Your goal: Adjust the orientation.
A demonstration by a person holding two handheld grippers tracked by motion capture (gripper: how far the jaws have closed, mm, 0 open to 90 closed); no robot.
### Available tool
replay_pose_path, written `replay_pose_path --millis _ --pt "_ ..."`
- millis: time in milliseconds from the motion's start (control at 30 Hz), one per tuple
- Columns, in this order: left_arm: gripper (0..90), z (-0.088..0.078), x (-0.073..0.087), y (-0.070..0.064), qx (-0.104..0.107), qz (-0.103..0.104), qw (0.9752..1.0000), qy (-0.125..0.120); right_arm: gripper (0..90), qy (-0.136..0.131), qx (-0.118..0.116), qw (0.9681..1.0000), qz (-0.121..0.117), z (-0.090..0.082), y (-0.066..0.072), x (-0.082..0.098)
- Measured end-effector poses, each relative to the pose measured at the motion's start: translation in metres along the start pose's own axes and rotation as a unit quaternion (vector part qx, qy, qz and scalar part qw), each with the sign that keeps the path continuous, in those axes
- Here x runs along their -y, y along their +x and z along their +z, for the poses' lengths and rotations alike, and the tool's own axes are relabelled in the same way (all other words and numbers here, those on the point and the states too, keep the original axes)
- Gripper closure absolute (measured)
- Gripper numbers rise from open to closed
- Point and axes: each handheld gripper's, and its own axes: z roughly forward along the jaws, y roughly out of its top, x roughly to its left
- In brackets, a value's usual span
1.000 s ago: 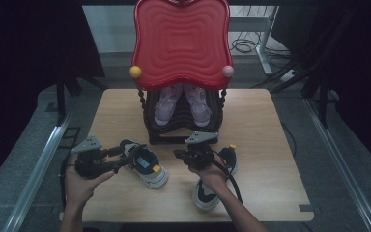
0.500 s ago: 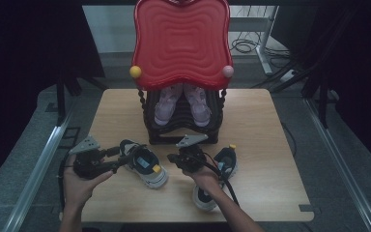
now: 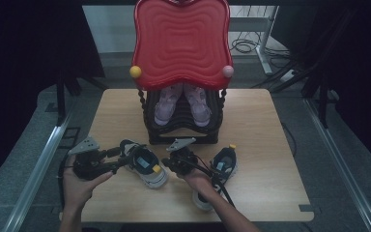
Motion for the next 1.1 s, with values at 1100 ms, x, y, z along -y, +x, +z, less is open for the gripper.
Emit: replay_pose_path --millis 1100 --pt "44.3 -0.008 0.002 0.005 -0.014 -0.010 0.9997 -0.016 89.7 0.002 -0.031 0.9992 -0.025 0.016 0.027 -0.003"
